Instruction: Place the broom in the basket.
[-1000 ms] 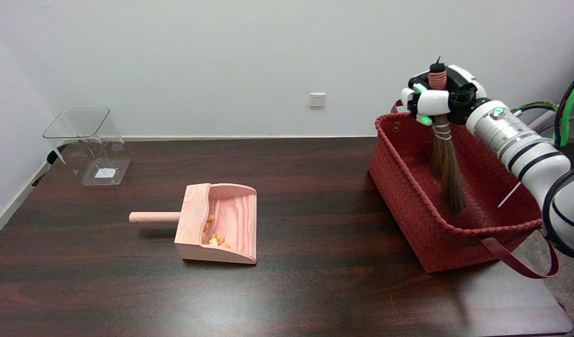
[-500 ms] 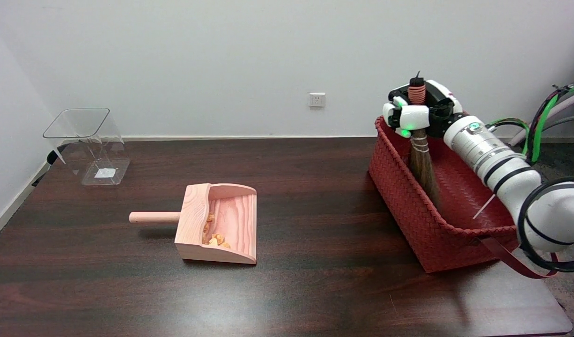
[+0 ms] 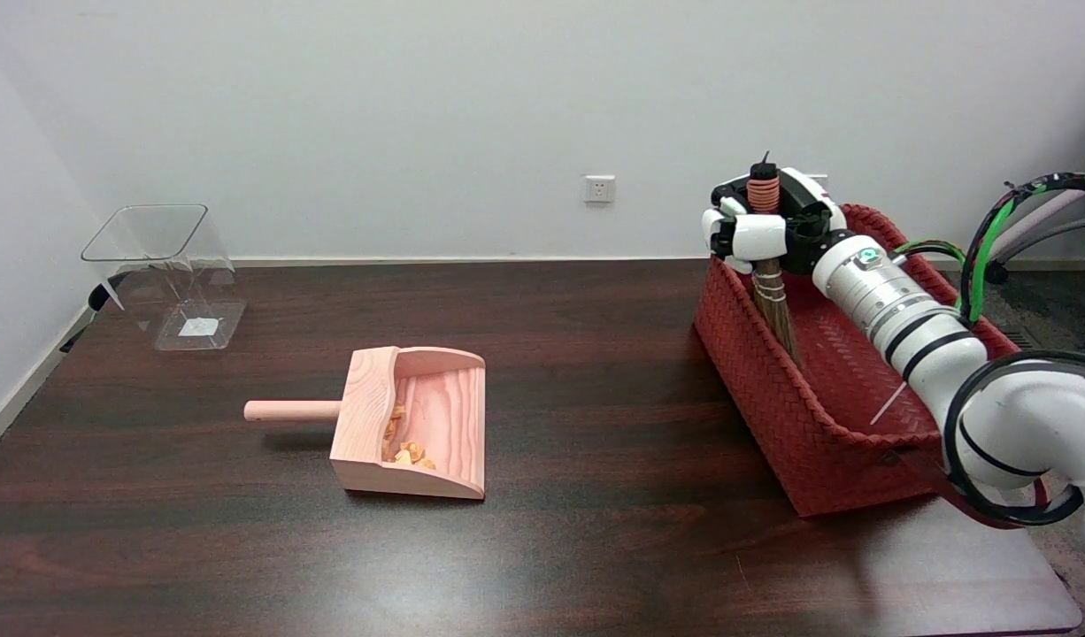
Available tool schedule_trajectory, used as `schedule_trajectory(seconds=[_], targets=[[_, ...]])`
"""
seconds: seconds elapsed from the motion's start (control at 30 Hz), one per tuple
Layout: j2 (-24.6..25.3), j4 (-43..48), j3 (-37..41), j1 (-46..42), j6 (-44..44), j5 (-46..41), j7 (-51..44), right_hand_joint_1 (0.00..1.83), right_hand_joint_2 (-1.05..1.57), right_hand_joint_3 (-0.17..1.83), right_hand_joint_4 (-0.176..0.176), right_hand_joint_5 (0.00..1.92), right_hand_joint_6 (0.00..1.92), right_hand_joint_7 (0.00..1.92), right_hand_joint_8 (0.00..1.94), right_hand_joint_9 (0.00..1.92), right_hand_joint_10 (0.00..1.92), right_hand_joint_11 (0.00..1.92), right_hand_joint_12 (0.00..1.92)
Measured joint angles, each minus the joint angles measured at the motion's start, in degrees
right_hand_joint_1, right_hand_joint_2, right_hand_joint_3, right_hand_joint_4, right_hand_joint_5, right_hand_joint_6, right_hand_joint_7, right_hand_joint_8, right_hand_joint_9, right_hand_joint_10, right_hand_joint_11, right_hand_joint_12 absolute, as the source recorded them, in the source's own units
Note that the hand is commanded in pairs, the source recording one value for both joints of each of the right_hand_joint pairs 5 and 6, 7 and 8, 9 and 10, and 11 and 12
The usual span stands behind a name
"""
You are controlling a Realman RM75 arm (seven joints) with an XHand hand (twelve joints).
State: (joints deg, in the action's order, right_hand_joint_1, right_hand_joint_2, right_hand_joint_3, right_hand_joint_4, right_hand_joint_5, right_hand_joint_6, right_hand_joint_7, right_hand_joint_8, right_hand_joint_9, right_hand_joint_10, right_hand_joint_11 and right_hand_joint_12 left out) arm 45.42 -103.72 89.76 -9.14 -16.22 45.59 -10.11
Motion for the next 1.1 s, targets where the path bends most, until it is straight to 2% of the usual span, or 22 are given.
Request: schedule_trajectory(seconds=[0.07, 0.1, 0.17, 0.2, 0.23, 0.33, 0.47, 0.5, 0.57, 0.67, 0.7, 0.73, 0.83, 0.9, 1.0, 1.1], targets=[[0.29, 0.26, -0.32, 0.18, 0.03, 0.45, 0.23, 1.22, 0.71, 0.98, 0.0, 1.92, 1.92, 1.92, 1.92, 1.92, 1.92, 1.92, 1.92], [0.42, 0.38, -0.46, 0.26, 0.04, 0.65, 0.35, 1.06, 0.98, 0.7, 0.0, 1.92, 1.92, 1.92, 1.92, 1.92, 1.92, 1.92, 1.92], [0.62, 0.61, -0.64, 0.39, 0.05, 0.96, 0.5, 0.94, 1.16, 0.66, 0.0, 1.92, 1.92, 1.92, 1.92, 1.92, 1.92, 1.92, 1.92], [0.72, 0.73, -0.72, 0.44, 0.06, 1.11, 0.55, 0.92, 1.12, 0.71, 0.0, 1.78, 1.78, 1.92, 1.92, 1.78, 1.78, 1.78, 1.78], [0.82, 0.82, -0.78, 0.51, 0.06, 1.24, 0.61, 0.95, 0.97, 0.85, 0.0, 1.63, 1.63, 1.92, 1.92, 1.63, 1.63, 1.63, 1.63], [1.04, 1.09, -0.93, 0.62, 0.08, 1.63, 0.75, 1.01, 0.73, 1.13, 0.0, 1.42, 1.42, 1.85, 1.85, 1.42, 1.42, 1.42, 1.42], [1.25, 1.33, -1.03, 0.74, 0.05, 1.97, 0.91, 1.1, 0.15, 1.75, 0.0, 1.13, 1.13, 1.53, 1.53, 1.13, 1.13, 1.13, 1.13], [1.31, 1.41, -1.05, 0.77, -0.03, 2.08, 0.93, 1.13, -0.01, 1.83, 0.0, 1.02, 1.02, 1.43, 1.43, 1.02, 1.02, 1.02, 1.02], [1.38, 1.53, -1.05, 0.83, -0.07, 2.14, 0.97, 1.17, -0.31, 1.83, 0.0, 0.8, 0.8, 1.18, 1.18, 0.8, 0.8, 0.8, 0.8], [1.48, 1.7, -1.03, 0.9, -0.05, 2.37, 1.01, 1.19, -0.43, 1.83, 0.0, 0.51, 0.51, 0.96, 0.96, 0.51, 0.51, 0.51, 0.51], [1.52, 1.76, -0.99, 0.92, -0.06, 2.49, 1.03, 1.19, -0.46, 1.83, 0.0, 0.47, 0.47, 0.92, 0.92, 0.47, 0.47, 0.47, 0.47], [1.54, 1.79, -0.93, 0.95, -0.09, 2.6, 1.05, 1.19, -0.48, 1.77, 0.0, 0.37, 0.37, 0.8, 0.8, 0.37, 0.37, 0.37, 0.37], [1.6, 1.83, -0.54, 1.06, -0.31, 3.08, 1.1, 1.19, -0.49, 1.75, 0.0, 0.25, 0.25, 0.64, 0.64, 0.25, 0.25, 0.25, 0.25], [1.64, 1.84, -0.27, 1.09, -0.41, 3.44, 1.12, 1.17, -0.54, 1.82, 0.0, 0.19, 0.19, 0.47, 0.47, 0.19, 0.19, 0.19, 0.19], [1.69, 1.82, 0.38, 1.21, -0.71, 3.97, 1.16, 1.15, -0.68, 1.83, 0.0, 0.2, 0.2, 0.23, 0.23, 0.2, 0.2, 0.2, 0.2], [1.71, 1.68, 1.11, 1.3, -1.06, 4.42, 1.17, 1.14, -0.71, 1.83, 0.0, 0.21, 0.21, 0.21, 0.21, 0.21, 0.21, 0.21, 0.21]])
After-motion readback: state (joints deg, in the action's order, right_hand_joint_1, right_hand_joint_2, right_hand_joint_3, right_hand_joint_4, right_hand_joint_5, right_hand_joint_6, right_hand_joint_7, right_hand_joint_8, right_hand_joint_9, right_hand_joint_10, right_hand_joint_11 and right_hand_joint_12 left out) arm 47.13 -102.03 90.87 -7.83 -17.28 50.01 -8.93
